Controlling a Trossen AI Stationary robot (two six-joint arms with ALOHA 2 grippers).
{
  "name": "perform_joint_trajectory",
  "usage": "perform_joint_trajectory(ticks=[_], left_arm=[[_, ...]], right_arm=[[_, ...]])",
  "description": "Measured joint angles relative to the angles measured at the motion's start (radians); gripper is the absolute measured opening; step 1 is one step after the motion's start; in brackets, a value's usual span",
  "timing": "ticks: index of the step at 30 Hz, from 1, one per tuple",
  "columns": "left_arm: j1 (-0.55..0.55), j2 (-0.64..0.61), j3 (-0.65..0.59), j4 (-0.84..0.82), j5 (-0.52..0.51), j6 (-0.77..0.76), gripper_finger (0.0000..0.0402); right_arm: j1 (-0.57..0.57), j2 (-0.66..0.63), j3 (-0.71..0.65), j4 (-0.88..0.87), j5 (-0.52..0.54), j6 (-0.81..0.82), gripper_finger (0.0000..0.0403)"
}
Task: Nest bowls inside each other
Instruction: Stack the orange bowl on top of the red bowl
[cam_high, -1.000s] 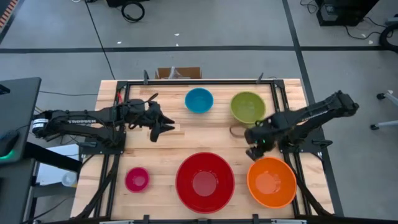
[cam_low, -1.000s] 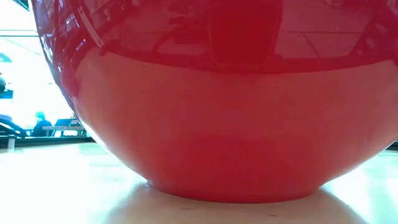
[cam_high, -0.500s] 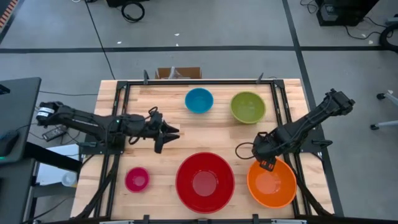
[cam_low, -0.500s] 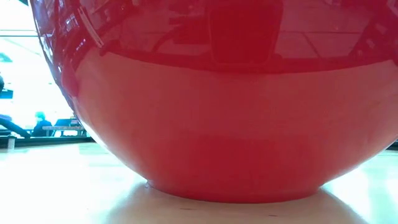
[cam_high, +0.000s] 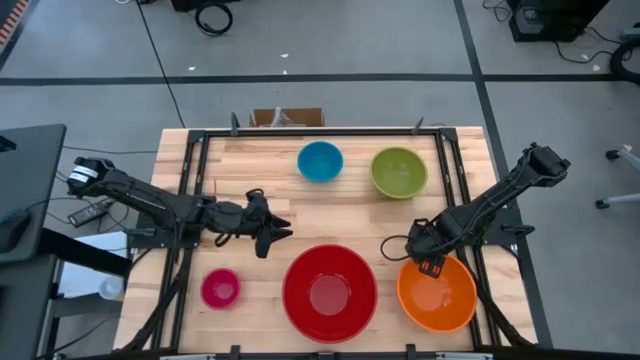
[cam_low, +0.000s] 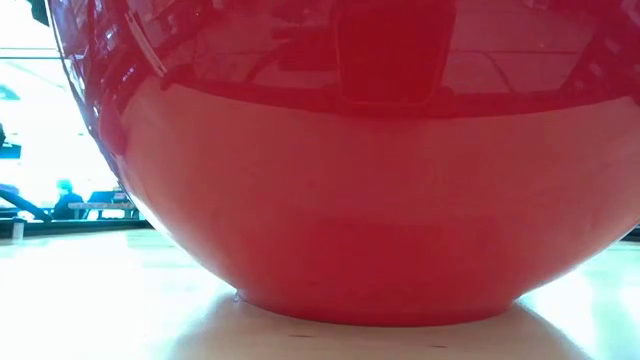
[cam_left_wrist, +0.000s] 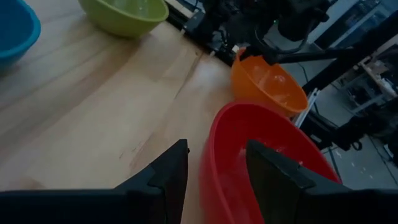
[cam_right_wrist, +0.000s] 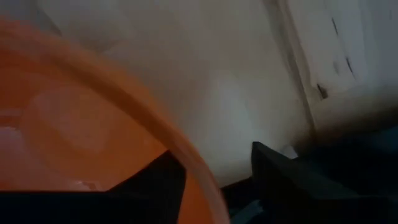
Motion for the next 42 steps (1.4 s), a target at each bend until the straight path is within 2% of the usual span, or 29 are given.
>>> perform_joint_trajectory(ticks=[4, 6, 8, 10, 13, 19, 25, 28, 32, 37, 42], left_arm=[[0.0, 0.017, 0.0, 0.019, 0.0, 0.001, 0.0165], [0.002, 0.017, 0.0, 0.021, 0.0, 0.001, 0.0165], [0.002, 0.017, 0.0, 0.021, -0.004, 0.001, 0.0165], [0.002, 0.017, 0.0, 0.021, -0.004, 0.002, 0.0165], [0.002, 0.017, 0.0, 0.025, -0.004, 0.002, 0.0165], [0.003, 0.017, 0.032, 0.036, -0.005, 0.045, 0.0165], [0.043, 0.017, 0.107, 0.022, -0.042, 0.157, 0.0165], [0.077, 0.017, 0.154, -0.001, -0.082, 0.173, 0.0165], [0.112, 0.023, 0.23, -0.044, -0.085, 0.251, 0.018], [0.134, 0.08, 0.34, -0.102, -0.089, 0.364, 0.0224], [0.157, 0.17, 0.421, -0.118, -0.09, 0.444, 0.0264]], right_arm=[[0.0, 0.0, -0.006, 0.005, -0.003, 0.033, 0.0085], [0.001, -0.004, -0.003, 0.02, -0.045, 0.035, 0.0038], [0.001, -0.007, 0.004, 0.055, -0.066, 0.049, 0.0018], [0.0, -0.007, 0.003, 0.062, -0.072, 0.072, 0.0022], [0.002, -0.013, 0.045, 0.032, -0.025, 0.125, 0.0026], [-0.012, -0.021, 0.205, -0.252, 0.164, 0.238, 0.0016], [-0.043, -0.021, 0.357, -0.438, 0.245, 0.253, 0.0016], [-0.065, -0.021, 0.417, -0.438, 0.31, 0.28, 0.0016], [-0.096, -0.021, 0.475, -0.435, 0.474, 0.349, 0.0016], [-0.147, -0.017, 0.496, -0.359, 0.658, 0.36, 0.0016], [-0.2, 0.02, 0.496, -0.217, 0.776, 0.29, 0.0016]])
